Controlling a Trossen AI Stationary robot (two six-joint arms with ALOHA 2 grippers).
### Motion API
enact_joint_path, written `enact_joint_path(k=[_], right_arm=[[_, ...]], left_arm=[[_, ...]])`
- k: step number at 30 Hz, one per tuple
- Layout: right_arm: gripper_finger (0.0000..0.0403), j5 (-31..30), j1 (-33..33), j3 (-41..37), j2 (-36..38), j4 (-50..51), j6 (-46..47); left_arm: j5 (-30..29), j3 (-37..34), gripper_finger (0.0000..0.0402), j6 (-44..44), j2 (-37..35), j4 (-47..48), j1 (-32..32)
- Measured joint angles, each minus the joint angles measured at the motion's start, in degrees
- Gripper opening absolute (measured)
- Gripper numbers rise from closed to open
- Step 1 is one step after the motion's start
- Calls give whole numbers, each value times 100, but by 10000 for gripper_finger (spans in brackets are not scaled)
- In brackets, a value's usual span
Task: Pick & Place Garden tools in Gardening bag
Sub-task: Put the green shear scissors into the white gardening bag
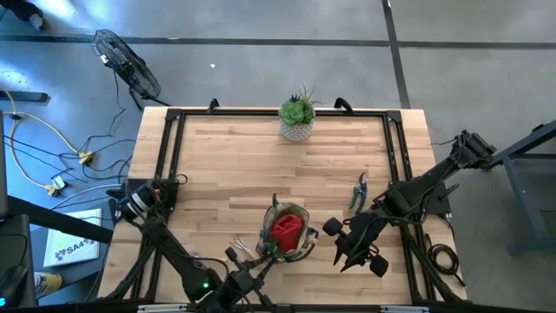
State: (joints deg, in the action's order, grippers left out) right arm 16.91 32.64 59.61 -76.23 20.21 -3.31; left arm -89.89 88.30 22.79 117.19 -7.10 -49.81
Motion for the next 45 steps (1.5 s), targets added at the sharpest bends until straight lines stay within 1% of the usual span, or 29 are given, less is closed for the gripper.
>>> enact_joint_path(k=[7,17,22,26,32,39,45], right_arm=[[97,2,0,0,0,11,7],[97,2,0,0,0,23,44],[97,2,0,-2,0,58,46],[97,2,0,-2,0,58,48],[97,1,0,-2,0,66,61],[97,2,0,-2,0,104,70],[97,-8,0,-2,0,104,70]], left_arm=[[-4,-1,33,-7,6,12,32],[82,6,33,36,141,348,33],[-30,10,33,151,264,336,36],[56,7,33,-15,299,431,29],[30,7,33,-9,299,424,-78],[-21,7,33,41,299,361,-366],[-21,7,33,112,299,374,-376]])
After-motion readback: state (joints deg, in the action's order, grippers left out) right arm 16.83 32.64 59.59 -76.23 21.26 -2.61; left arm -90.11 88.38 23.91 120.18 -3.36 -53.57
